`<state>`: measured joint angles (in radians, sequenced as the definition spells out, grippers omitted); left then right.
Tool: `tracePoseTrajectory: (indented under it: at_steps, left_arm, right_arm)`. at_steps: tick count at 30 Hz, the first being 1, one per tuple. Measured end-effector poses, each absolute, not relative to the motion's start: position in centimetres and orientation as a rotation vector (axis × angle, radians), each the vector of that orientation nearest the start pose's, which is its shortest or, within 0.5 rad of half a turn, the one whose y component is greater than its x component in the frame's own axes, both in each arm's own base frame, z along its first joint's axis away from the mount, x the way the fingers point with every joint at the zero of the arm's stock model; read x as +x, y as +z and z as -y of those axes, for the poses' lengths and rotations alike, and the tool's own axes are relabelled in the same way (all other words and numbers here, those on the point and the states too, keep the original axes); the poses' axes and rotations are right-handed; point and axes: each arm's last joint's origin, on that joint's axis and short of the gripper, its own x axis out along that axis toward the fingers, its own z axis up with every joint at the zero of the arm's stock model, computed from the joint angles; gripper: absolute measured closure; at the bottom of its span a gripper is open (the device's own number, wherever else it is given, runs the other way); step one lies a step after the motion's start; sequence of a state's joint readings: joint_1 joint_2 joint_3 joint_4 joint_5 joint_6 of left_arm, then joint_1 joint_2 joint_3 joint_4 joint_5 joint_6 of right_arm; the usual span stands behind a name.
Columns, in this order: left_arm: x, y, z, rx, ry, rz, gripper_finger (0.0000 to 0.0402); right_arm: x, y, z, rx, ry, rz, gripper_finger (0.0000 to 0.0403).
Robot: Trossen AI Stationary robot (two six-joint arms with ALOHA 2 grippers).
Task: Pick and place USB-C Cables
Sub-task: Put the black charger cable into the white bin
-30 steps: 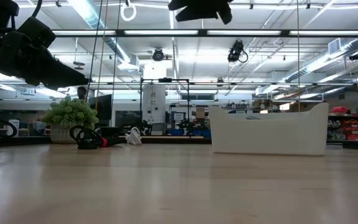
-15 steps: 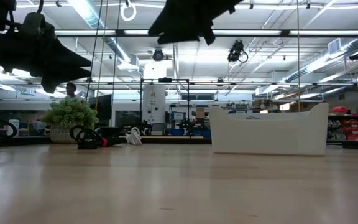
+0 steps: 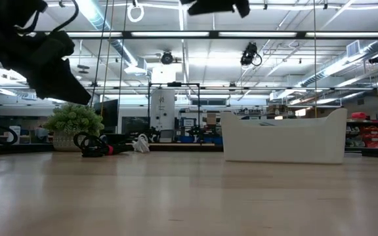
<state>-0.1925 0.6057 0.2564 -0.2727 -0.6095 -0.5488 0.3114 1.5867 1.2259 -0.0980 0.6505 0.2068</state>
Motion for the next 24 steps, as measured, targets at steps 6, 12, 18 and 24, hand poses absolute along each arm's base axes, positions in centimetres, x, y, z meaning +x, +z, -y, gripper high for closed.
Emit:
tracePoseTrajectory:
  at_steps: [6, 12, 18, 24]
  left_arm:
    - [14.0, 15.8, 1.1, -0.307, 0.596, -0.567, 0.0179]
    - [14.9, 14.6, 1.3, -0.352, 0.632, -0.605, 0.0113]
    - [15.6, 13.5, 1.4, -0.375, 0.658, -0.65, 0.0096]
    - [16.2, 12.4, 1.4, -0.331, 0.698, -0.684, 0.0112]
  right_arm:
    - [33.6, 30.4, -10.5, -0.089, -0.393, -0.351, 0.0228]
    - [33.5, 30.4, -10.6, -0.117, -0.401, -0.354, 0.0228]
    - [33.6, 30.4, -10.4, -0.116, -0.406, -0.353, 0.0228]
    - [33.7, 30.4, -10.2, -0.119, -0.412, -0.35, 0.0228]
